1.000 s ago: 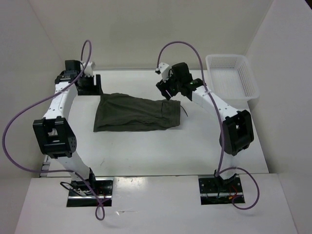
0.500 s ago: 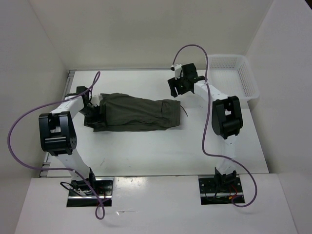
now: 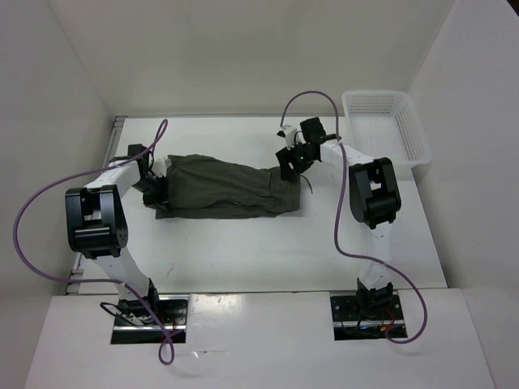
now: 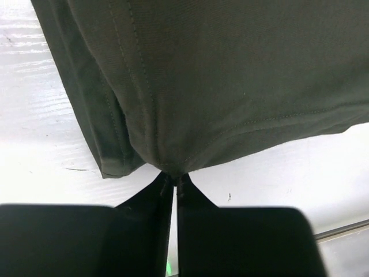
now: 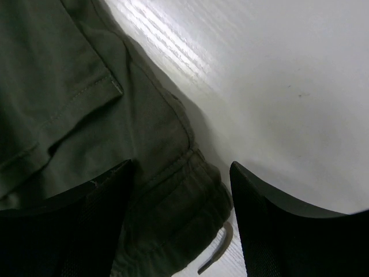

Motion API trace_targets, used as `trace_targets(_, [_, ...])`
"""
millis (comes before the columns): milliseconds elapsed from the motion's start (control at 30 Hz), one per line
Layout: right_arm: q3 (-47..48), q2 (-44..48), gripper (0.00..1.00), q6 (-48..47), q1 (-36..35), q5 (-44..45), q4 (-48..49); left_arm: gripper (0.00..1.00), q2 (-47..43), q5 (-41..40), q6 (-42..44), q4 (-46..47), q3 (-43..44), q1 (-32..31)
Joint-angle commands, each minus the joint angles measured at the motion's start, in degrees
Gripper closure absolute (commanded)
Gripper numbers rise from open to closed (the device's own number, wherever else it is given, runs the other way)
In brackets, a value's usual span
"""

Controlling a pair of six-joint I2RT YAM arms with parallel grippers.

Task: Fold and stack the shorts
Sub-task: Fold the shorts

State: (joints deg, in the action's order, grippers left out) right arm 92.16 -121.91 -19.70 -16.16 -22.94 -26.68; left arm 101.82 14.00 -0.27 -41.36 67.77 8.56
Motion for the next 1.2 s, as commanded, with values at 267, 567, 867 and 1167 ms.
trace_targets(267, [-3.39,-1.58,0.58,-2.54,0.26,4.39,0.57,1.00,-10.76,-2.92,0.27,-3.89,1.75,0.32])
trace_targets(567, [-1.54,-1.58,0.76,1.95,0.26,6.06,3.30,1.00,-12.00,-9.25,0.27,-1.53,-10.81,-1.08])
trace_targets(867, [3.71,1.05,0.29,1.43,-0.27,6.59,3.82,0.63,-6.72,-9.26,0.27,1.81,-10.64,-1.61])
trace_targets(1167, [9.27,10.19,0.33,-11.83,-7.10,8.78,-2.93,0.49,-18.87,7.16,0.27,-6.96,1.63,-1.61])
